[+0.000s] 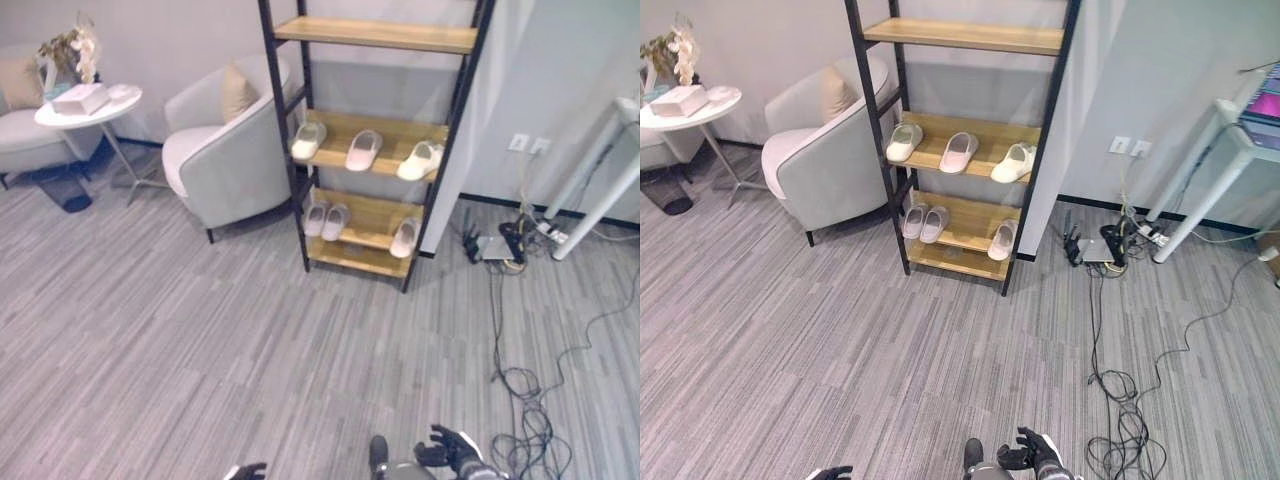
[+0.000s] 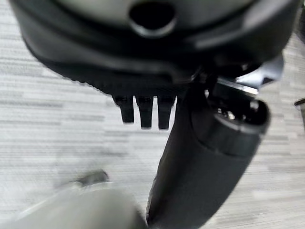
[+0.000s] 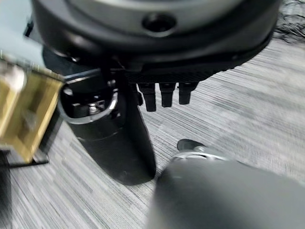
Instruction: Arrange the slippers neatly on the shoe rack.
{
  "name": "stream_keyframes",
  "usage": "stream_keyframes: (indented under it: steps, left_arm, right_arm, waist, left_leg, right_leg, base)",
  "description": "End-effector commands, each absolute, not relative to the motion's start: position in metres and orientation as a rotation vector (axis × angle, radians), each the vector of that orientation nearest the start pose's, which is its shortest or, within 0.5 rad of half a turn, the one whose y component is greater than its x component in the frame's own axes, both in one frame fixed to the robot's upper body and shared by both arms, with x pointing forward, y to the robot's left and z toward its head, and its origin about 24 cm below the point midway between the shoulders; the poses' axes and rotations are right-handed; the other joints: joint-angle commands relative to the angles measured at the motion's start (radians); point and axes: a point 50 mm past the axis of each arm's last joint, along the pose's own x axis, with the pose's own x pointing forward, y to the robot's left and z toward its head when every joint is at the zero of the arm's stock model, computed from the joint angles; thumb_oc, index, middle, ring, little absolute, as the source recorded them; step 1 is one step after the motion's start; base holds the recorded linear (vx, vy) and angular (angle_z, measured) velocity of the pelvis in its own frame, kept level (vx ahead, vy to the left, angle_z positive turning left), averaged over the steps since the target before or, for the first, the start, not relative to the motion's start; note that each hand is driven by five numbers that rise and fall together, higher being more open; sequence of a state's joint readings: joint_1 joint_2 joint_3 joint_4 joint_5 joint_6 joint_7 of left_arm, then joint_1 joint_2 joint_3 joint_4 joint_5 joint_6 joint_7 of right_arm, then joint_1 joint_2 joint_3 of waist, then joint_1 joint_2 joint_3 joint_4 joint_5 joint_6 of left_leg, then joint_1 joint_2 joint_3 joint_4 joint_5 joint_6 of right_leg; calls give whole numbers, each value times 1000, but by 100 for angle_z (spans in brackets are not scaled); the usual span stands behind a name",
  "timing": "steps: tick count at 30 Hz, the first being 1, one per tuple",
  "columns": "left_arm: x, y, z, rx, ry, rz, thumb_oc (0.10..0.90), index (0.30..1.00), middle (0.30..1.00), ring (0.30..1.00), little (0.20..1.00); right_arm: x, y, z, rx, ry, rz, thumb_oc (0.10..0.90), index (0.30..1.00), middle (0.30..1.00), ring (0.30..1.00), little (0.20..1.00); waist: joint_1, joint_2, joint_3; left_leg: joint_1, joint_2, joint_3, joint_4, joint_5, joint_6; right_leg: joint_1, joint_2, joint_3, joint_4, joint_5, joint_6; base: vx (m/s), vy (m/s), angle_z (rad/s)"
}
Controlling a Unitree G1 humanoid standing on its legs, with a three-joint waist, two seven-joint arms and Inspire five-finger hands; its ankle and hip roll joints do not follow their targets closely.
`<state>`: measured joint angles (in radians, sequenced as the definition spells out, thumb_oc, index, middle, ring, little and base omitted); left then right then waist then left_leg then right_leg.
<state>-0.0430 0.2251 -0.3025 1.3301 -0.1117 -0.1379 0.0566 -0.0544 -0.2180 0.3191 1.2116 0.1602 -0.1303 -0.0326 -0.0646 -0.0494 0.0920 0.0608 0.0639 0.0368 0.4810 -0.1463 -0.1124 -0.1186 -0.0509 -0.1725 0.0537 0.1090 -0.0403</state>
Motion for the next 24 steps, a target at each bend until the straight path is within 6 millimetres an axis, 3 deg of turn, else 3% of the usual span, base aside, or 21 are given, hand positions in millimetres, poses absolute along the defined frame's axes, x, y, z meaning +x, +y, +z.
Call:
stream_keyframes:
  steps: [1, 3, 6, 7, 8, 9, 10, 11, 15, 16, 18, 19, 21, 24]
  left_arm:
    - [130, 191, -156, 342, 1024, -118, 800, 900, 900, 900, 900]
    - [132, 190, -156, 345, 1019, -123, 800, 900, 900, 900, 900]
    - [128, 189, -157, 357, 1025, -134, 800, 900, 900, 900, 900]
    - [128, 189, -157, 357, 1025, -135, 800, 900, 900, 900, 900]
    - [127, 189, -157, 361, 1024, -135, 800, 900, 900, 900, 900]
    - [130, 188, -157, 357, 1013, -126, 800, 900, 900, 900, 900]
    - [130, 188, -157, 357, 1013, -126, 800, 900, 900, 900, 900]
    - [130, 187, -156, 342, 1006, -114, 800, 900, 900, 900, 900]
    - [124, 190, -158, 321, 1026, -90, 800, 900, 900, 900, 900]
    - [124, 191, -158, 324, 1027, -88, 800, 900, 900, 900, 900]
    - [131, 193, -155, 335, 1008, -91, 800, 900, 900, 900, 900]
    - [131, 193, -155, 335, 1008, -90, 800, 900, 900, 900, 900]
    - [134, 196, -154, 349, 999, -96, 800, 900, 900, 900, 900]
    - [136, 195, -153, 338, 996, -96, 800, 900, 900, 900, 900]
  right_arm:
    - [105, -232, -156, -319, 1098, -13, 800, 900, 900, 900, 900]
    - [105, -233, -156, -316, 1100, -22, 800, 900, 900, 900, 900]
    - [106, -234, -155, -310, 1091, -41, 800, 900, 900, 900, 900]
    - [105, -234, -155, -310, 1091, -41, 800, 900, 900, 900, 900]
    - [107, -235, -154, -313, 1086, -52, 800, 900, 900, 900, 900]
    - [110, -236, -153, -321, 1074, -77, 800, 900, 900, 900, 900]
    - [110, -236, -153, -321, 1074, -77, 800, 900, 900, 900, 900]
    - [111, -237, -153, -300, 1068, -111, 800, 900, 900, 900, 900]
    - [103, -235, -156, -285, 1090, -117, 800, 900, 900, 900, 900]
    - [105, -232, -156, -271, 1091, -106, 800, 900, 900, 900, 900]
    - [111, -229, -155, -270, 1078, -89, 800, 900, 900, 900, 900]
    - [111, -229, -155, -270, 1078, -89, 800, 900, 900, 900, 900]
    - [116, -227, -154, -268, 1063, -83, 800, 900, 900, 900, 900]
    - [117, -227, -154, -270, 1059, -81, 800, 900, 900, 900, 900]
  waist:
    - [-6, -41, 82]
    - [7, -44, 86]
    - [37, -40, 86]
    - [39, -41, 88]
    - [52, -38, 86]
    - [77, -24, 92]
    - [77, -25, 93]
    - [92, -15, 91]
    - [109, -18, 51]
    - [110, -25, 47]
    - [92, -12, 57]
    - [92, -14, 60]
    - [77, 3, 69]
    - [41, 6, 69]
  left_leg:
    - [-94, 42, 49, 142, 171, 50]
    - [-134, 34, 62, 138, 141, 61]
    - [-247, 6, 110, -66, 93, 82]
    - [-240, 4, 111, -68, 90, 83]
    - [-284, -13, 110, -131, 102, 86]
    - [-317, -29, 79, -245, 163, 75]
    - [-316, -29, 79, -246, 163, 75]
    - [-353, -26, 80, -280, 210, 68]
    - [-307, -50, 75, -308, 189, 93]
    - [-253, -66, 95, -319, 161, 124]
    - [-182, -59, 100, -339, 133, 151]
    - [-180, -61, 101, -338, 132, 152]
    - [-111, -56, 105, -355, 91, 168]
    - [-12, -63, 80, -399, 38, 171]
  right_leg:
    - [82, -13, 57, 16, -98, 41]
    - [109, -10, 64, 4, -109, 41]
    - [184, 10, 77, -34, -157, 60]
    - [190, 8, 77, -34, -160, 62]
    - [211, 20, 92, -46, -170, 63]
    - [262, 44, 121, -60, -195, 68]
    - [263, 43, 121, -60, -196, 68]
    - [306, 57, 149, -62, -213, 66]
    - [327, 31, 157, -8, -235, 92]
    - [275, -13, 143, 174, -172, 142]
    - [179, -36, 127, 370, -65, 183]
    - [178, -39, 129, 377, -70, 184]
    - [107, -76, 66, 467, -53, 190]
    - [6, -82, 14, 346, -105, 160]
  base:
    - [298, -139, -17]
    - [267, -82, 0]
    - [367, -1, 3]
    - [239, 28, 6]
    - [395, 58, -1]
    - [384, 53, -7]
    - [498, 99, -21]
    - [346, 92, -29]
    - [351, 113, -54]
    - [229, 130, -73]
    - [218, 117, -74]
    - [144, 67, -45]
    - [257, 69, 8]
    - [332, -25, 12]
